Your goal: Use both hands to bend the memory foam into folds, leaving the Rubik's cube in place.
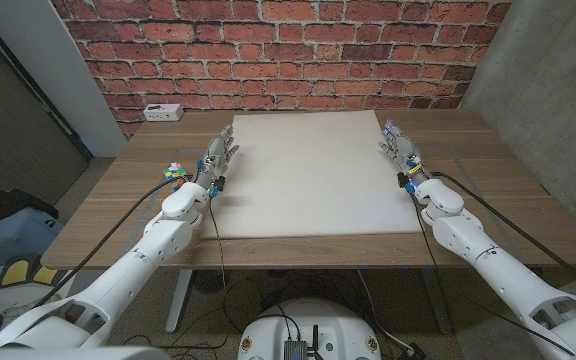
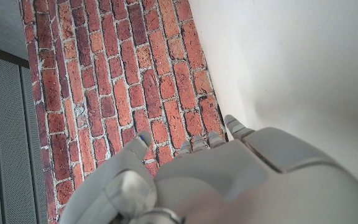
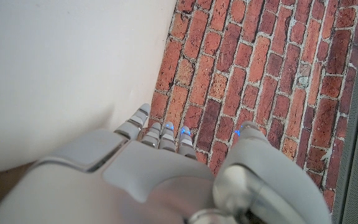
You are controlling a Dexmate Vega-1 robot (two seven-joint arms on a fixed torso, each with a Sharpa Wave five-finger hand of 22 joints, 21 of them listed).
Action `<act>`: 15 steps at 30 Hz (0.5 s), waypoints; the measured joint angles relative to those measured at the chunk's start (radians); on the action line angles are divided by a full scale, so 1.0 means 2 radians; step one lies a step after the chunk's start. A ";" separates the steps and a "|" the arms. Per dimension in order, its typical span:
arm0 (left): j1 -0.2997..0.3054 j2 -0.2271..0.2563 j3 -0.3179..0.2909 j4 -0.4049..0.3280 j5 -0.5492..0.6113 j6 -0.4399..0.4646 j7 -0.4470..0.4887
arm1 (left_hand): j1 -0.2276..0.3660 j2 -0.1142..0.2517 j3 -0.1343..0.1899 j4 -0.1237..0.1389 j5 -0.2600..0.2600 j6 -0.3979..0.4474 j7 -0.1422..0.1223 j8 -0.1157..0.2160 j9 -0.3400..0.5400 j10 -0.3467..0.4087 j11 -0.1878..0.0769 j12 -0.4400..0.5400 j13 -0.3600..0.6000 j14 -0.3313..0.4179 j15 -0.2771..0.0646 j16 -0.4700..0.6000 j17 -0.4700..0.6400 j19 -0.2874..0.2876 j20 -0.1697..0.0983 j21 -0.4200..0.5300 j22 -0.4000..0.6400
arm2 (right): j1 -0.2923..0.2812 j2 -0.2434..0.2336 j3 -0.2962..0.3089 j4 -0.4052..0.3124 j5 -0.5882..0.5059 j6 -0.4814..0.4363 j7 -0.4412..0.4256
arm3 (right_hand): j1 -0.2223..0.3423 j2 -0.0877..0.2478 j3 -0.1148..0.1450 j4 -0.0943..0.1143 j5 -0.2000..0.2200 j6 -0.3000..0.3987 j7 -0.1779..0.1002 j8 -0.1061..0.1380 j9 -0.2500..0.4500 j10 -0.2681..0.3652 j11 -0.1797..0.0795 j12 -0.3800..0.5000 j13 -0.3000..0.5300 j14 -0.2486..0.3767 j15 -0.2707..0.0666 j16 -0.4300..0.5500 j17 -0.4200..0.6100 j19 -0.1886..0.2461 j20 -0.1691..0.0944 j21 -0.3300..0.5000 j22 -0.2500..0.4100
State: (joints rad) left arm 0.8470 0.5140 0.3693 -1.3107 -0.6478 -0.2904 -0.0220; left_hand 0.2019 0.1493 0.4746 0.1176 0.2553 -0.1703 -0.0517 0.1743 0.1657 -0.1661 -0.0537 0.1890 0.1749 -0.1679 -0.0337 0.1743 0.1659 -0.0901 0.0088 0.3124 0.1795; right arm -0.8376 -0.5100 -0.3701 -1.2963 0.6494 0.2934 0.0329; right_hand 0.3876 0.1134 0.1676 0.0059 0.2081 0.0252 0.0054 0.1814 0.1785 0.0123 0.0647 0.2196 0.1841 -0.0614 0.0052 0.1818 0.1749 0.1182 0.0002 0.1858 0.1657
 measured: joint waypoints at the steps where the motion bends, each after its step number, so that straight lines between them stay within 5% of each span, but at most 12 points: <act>1: 0.001 0.001 0.000 -0.001 0.000 0.000 0.000 | 0.000 0.000 0.000 0.000 0.000 0.000 0.000 0.000 0.000 0.000 0.000 0.000 0.000 0.000 0.000 0.000 0.000 0.000 0.000 0.000 0.000 | 0.000 0.000 0.000 0.000 -0.001 0.000 0.000 | 0.000 0.000 0.000 0.000 0.000 0.000 0.000 0.000 0.001 0.000 0.000 0.000 0.000 0.000 0.000 0.000 0.000 0.000 0.000 0.000 0.000; 12: 0.003 0.009 0.003 -0.011 0.025 0.000 0.016 | 0.004 -0.004 0.001 -0.002 0.000 0.000 0.000 0.002 0.000 -0.002 -0.002 0.002 0.000 0.000 0.000 0.000 0.000 0.000 0.000 0.000 0.000 | -0.003 -0.011 -0.001 -0.008 -0.013 -0.005 -0.012 | 0.007 0.001 0.007 -0.007 0.000 0.004 -0.004 0.000 0.001 0.000 0.000 0.000 0.000 -0.002 0.002 0.000 0.000 0.000 0.000 0.000 0.000; 15: 0.003 0.009 0.003 -0.011 0.038 0.000 0.025 | 0.008 -0.008 0.001 -0.007 0.000 0.005 -0.012 0.006 0.002 -0.003 0.000 0.006 0.000 -0.002 0.007 0.003 0.000 0.009 0.005 0.000 0.000 | -0.005 -0.016 -0.003 -0.014 -0.013 -0.005 -0.012 | 0.016 0.000 0.009 -0.015 0.000 0.003 -0.009 0.002 0.001 0.000 0.000 -0.002 0.002 -0.001 0.013 0.000 0.000 0.002 0.015 0.000 0.000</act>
State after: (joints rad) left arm 0.8536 0.5330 0.3749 -1.3326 -0.5720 -0.2904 0.0288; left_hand 0.2177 0.1334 0.4768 0.1028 0.2552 -0.1607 -0.0758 0.1861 0.1699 -0.1727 -0.0534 0.2001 0.1748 -0.1720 -0.0188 0.1801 0.1657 -0.0723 0.0185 0.3124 0.1794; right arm -0.8470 -0.5429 -0.3756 -1.3244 0.6229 0.2825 0.0098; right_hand 0.4190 0.1133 0.1853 -0.0234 0.2081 0.0321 -0.0132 0.1852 0.1796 0.0123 0.0646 0.2153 0.1888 -0.0637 0.0319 0.1818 0.1748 0.1218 0.0295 0.1858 0.1655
